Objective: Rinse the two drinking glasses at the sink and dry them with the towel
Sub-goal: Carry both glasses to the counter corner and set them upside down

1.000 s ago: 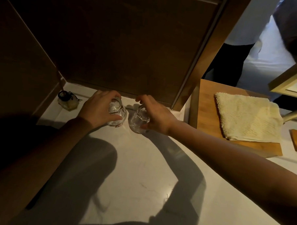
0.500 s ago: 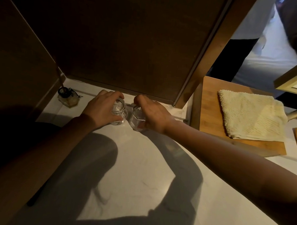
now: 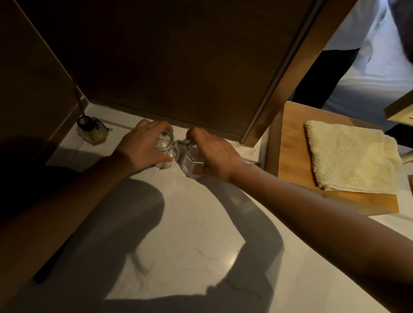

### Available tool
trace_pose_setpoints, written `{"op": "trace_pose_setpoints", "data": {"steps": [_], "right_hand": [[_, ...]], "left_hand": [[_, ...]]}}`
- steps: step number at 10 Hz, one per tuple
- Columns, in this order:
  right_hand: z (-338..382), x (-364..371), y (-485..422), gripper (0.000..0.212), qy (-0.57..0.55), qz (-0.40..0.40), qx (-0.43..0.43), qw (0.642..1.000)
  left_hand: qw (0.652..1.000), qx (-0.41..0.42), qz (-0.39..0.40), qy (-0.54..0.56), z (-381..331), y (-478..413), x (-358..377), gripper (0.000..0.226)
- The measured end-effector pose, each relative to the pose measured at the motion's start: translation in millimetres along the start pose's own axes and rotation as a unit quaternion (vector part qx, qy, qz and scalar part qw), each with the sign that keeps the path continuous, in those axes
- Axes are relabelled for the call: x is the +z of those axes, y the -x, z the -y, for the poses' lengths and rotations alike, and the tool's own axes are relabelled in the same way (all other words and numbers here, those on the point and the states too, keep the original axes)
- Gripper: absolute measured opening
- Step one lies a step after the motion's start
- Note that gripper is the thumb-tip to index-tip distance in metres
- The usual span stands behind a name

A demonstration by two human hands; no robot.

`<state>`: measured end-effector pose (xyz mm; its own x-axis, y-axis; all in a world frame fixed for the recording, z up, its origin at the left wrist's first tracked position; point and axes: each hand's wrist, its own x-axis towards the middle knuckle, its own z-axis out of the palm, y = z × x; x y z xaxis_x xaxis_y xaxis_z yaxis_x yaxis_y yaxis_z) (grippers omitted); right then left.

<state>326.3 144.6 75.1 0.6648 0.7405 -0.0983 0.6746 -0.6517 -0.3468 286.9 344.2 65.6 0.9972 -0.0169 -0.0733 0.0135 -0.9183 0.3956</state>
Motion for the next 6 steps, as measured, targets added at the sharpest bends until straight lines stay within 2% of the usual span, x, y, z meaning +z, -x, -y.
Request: {"op": "trace_pose_setpoints", "data": {"steps": [5,6], "right_hand": [[-2.4,5.3,1.9,0.077,-0.007,0.002,0.012,1.0],[-0.6,8.2,5.4,0.083,-0.03,-0.007,0.02,0.999]], "left_hand": [[1.0,0.003,0.0,-0.023,-2.9,1.0,6.7,0.065],[0.999,-0.025,-0.026,0.016,-10.7,10.8,11.6,0.075]]}}
